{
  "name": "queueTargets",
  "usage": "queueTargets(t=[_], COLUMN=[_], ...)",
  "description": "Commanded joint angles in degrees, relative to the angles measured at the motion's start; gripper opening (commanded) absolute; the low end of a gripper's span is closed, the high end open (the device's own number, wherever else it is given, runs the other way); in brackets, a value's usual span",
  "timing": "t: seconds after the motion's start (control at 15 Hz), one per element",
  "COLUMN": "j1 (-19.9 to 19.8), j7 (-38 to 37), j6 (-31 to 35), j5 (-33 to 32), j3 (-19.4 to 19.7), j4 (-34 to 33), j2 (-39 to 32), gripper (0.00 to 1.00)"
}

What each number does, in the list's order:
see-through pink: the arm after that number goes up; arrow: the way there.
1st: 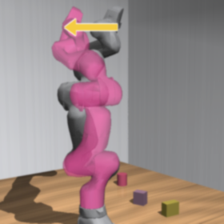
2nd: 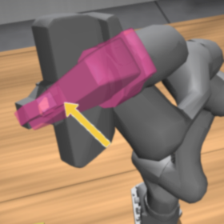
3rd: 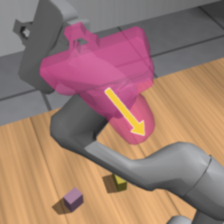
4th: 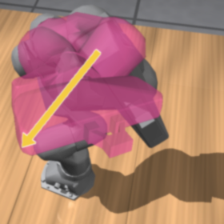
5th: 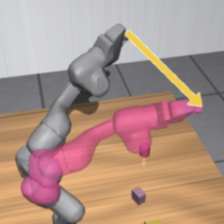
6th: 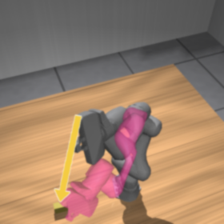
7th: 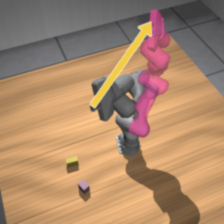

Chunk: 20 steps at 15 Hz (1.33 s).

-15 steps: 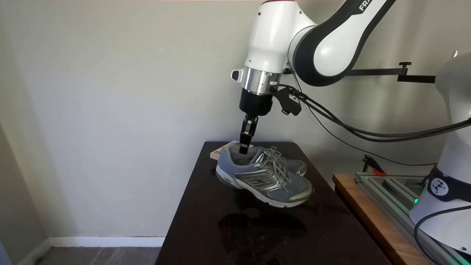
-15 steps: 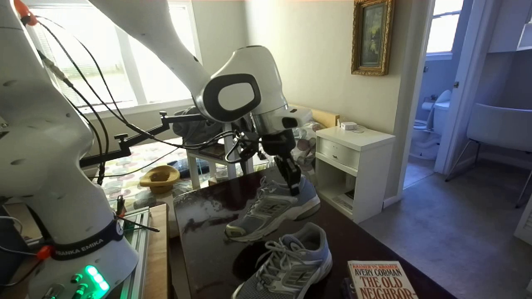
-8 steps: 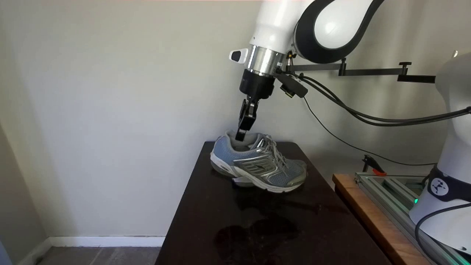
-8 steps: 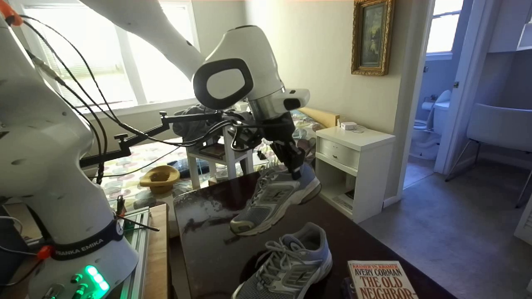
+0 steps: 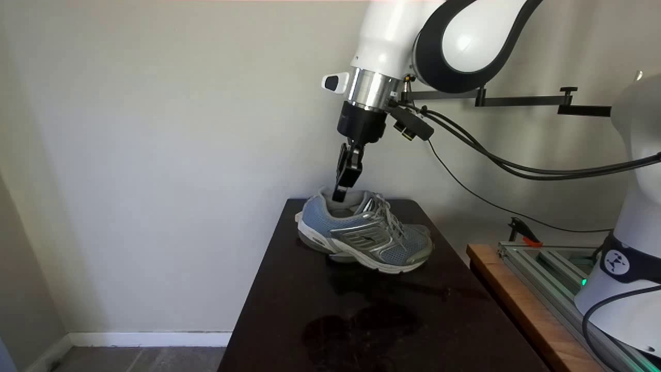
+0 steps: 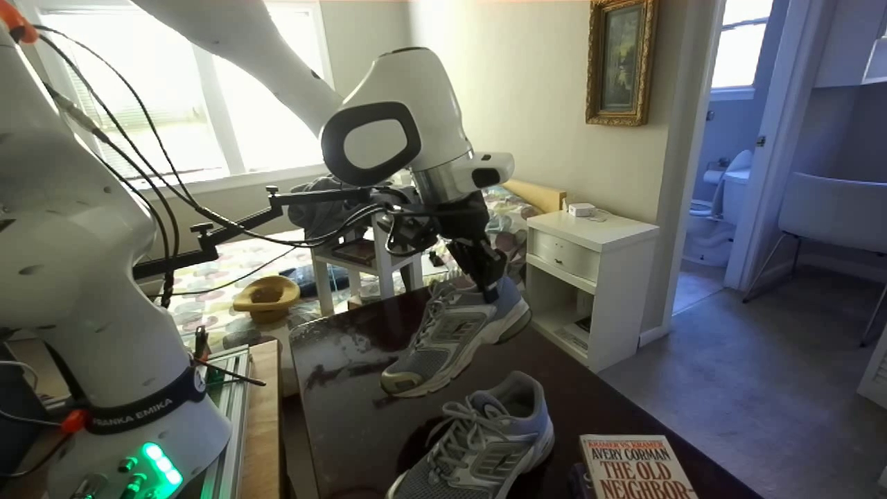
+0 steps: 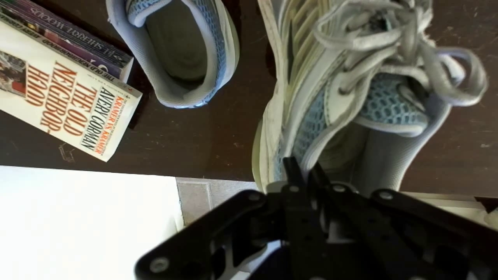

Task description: Place the shoe on top of the other shoe

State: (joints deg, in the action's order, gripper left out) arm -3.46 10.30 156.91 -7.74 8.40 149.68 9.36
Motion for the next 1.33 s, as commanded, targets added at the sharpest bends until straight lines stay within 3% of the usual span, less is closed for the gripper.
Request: queueTargets(t=[0.0, 0.53, 0.8, 0.93, 1.27], j1=[0.1, -4.9, -2.9, -3.7, -2.1], j7=[5.5, 6.6, 11.6, 9.8, 13.7], j6=[-0.3, -1.3, -1.5, -3.0, -5.8], j5=[2.7, -0.9, 3.6, 2.5, 4.9], j3=[0.5, 2.8, 4.3, 3.9, 5.9], j4=[0.8, 3.5, 4.2, 4.6, 7.5], j2=[1.0, 5.3, 7.6, 8.7, 13.2], gripper=[0.02, 0.02, 0.02, 0.02, 0.02])
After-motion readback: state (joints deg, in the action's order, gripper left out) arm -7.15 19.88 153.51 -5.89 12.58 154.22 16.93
